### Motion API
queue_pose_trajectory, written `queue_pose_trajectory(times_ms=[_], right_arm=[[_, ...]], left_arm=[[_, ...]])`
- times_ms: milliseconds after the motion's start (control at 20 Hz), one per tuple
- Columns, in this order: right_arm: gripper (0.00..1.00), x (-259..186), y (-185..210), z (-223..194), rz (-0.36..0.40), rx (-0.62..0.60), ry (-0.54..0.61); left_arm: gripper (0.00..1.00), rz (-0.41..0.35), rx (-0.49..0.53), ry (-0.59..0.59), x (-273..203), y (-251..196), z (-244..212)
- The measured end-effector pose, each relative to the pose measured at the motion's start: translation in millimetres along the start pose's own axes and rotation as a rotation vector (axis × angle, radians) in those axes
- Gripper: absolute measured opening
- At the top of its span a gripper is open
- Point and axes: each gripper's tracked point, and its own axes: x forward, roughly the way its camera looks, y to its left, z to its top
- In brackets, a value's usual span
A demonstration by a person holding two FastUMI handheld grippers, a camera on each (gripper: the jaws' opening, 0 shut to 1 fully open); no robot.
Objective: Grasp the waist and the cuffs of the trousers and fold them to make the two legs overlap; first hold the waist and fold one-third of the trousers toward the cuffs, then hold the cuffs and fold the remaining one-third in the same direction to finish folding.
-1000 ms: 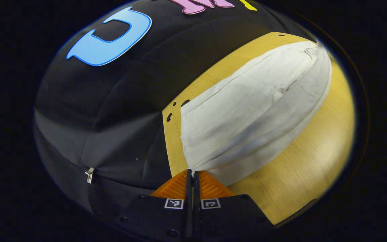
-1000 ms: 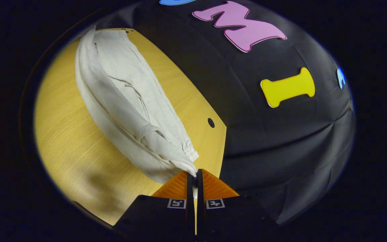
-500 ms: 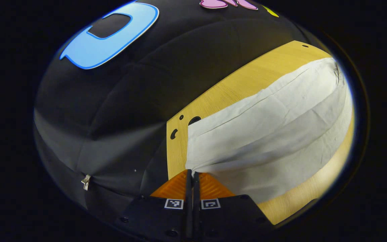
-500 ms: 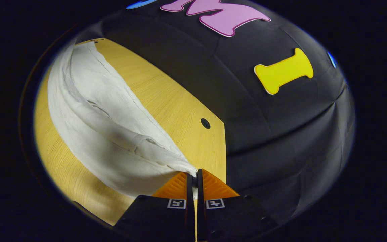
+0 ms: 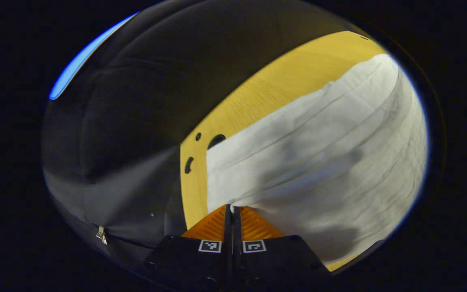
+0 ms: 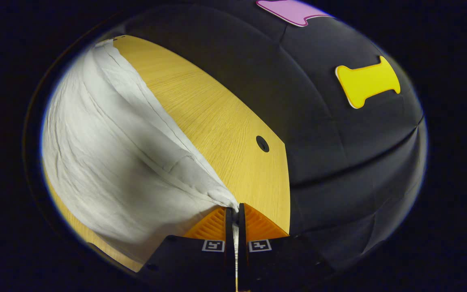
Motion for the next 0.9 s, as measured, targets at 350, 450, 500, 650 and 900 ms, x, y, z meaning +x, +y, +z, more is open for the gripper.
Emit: queue_pose_trajectory(times_ms=[350, 450, 500, 650, 900], right_arm=[[0.07, -4.0, 10.6, -0.7, 0.053, -0.127, -0.028], [0.07, -5.9, 10.4, 0.5, 0.073, -0.105, -0.028], [0.07, -6.1, 10.6, 0.3, 0.081, -0.107, -0.03], [0.07, -8.2, 12.0, 0.5, 0.099, -0.143, -0.037], [0.07, -7.1, 7.9, 3.3, 0.129, -0.161, -0.05]], left_arm=[[0.05, -0.013, 0.033, -0.01, 2.1, 0.6, -2.4], [0.05, -0.01, 0.032, -0.013, -0.1, 0.7, -0.9], [0.05, -0.01, 0.029, -0.013, 0.7, 0.1, -0.9], [0.05, -0.022, 0.024, -0.012, 1.4, 0.9, -2.9], [0.05, -0.027, 0.007, 0.002, 2.5, 1.1, -4.2]])
